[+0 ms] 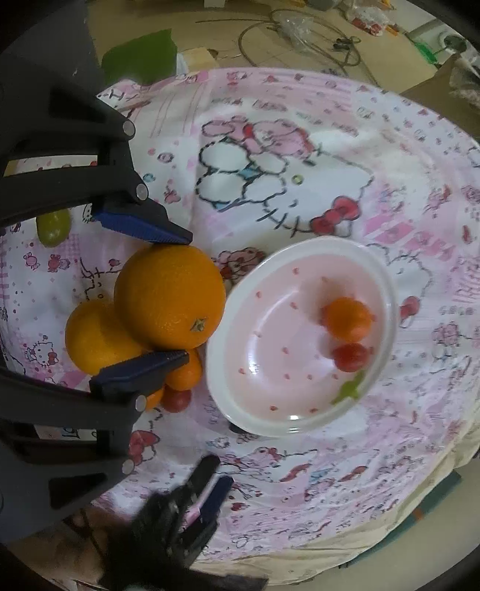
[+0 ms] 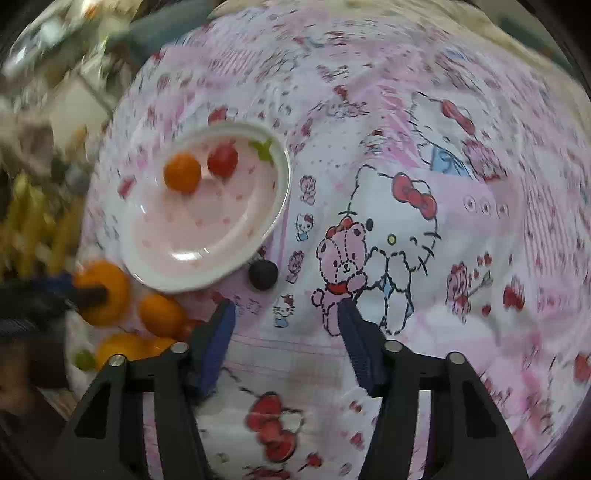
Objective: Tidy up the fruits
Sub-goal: 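Grasp a large orange with the left tool while the right tool grasps a dark plum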
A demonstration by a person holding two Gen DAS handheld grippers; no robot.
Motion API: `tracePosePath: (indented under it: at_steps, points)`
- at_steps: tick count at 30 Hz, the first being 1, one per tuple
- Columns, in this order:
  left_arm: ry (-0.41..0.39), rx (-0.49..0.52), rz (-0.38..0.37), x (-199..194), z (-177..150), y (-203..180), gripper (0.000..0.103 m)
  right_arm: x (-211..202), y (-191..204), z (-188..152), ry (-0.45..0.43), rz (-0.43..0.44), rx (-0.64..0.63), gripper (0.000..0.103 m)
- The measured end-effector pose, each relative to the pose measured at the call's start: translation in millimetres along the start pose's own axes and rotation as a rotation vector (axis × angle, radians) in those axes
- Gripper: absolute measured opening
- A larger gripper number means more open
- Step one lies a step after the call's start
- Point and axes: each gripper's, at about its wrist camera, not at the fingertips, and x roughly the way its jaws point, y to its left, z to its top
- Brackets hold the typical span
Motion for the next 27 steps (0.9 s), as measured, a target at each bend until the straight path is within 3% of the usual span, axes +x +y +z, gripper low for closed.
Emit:
tracePosePath:
  at_steps: [7, 14, 19, 27]
  points:
    - [-0.03, -0.016, 0.004, -8.3, 7.2, 9.3, 0.053, 26.0, 29.1, 4.6, -0.01, -0.092, -0.234, 0.044]
    - [-0.037, -0.038, -0.005, -10.4, 9.5, 19.6, 0.053, 46.8, 44.2, 13.0, -0.018, -0.13, -0.346, 0.042]
    - [-0.039, -0.054, 0.001, -10.9, 11.1, 25.1, 0.053, 53.6, 45.8, 13.3, 0.002, -0.112, -0.368, 0.024]
    - [-0.06, -0.073, 0.005, -14.8, 14.3, 27.8, 0.053, 42.6, 38.3, 15.0, 0.012, -0.089, -0.312, 0.023]
